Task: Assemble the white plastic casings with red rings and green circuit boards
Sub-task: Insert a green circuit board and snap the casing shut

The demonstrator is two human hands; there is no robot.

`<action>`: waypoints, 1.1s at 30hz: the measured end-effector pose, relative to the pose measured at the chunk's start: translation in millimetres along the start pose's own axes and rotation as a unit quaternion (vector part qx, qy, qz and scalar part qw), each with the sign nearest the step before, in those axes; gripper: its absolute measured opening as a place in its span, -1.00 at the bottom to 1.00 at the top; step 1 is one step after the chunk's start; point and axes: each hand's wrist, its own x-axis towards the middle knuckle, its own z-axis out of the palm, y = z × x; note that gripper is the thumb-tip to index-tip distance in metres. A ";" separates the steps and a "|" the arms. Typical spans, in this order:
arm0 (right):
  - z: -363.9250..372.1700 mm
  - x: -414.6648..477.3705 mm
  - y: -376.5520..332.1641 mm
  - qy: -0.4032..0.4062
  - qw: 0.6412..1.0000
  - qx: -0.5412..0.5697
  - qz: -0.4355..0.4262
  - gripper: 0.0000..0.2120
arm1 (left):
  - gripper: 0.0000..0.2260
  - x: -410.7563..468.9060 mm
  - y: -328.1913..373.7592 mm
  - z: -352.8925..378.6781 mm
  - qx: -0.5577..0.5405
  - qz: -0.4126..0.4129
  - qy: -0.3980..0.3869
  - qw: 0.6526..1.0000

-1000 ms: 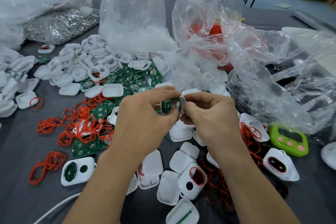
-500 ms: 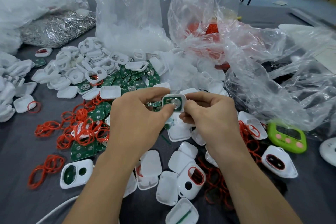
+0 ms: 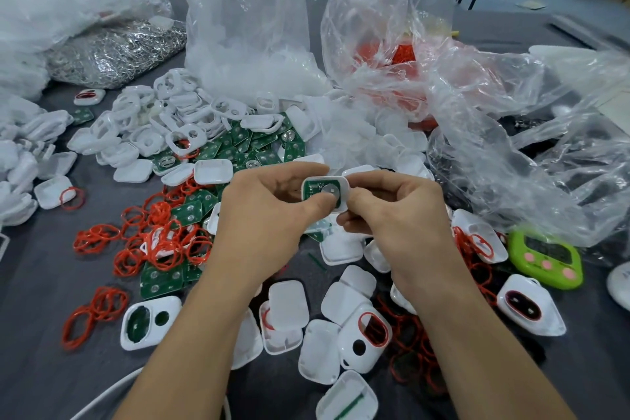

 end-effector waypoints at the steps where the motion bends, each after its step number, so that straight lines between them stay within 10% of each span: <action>1: -0.2 -0.3 -0.6 -0.001 1.000 0.003 -0.001 -0.82 | -0.76 0.1 0.8 -0.3 -0.021 -0.009 -0.009 1.000; 25: -2.4 -0.7 -5.0 -0.031 0.999 0.022 0.000 -0.76 | -0.86 2.3 5.1 -4.3 -0.162 -0.091 -0.052 0.981; 33: -2.4 0.9 -2.1 -0.004 1.000 0.021 -0.003 -0.80 | -0.62 4.5 1.7 -8.1 -0.214 -0.108 -0.108 0.965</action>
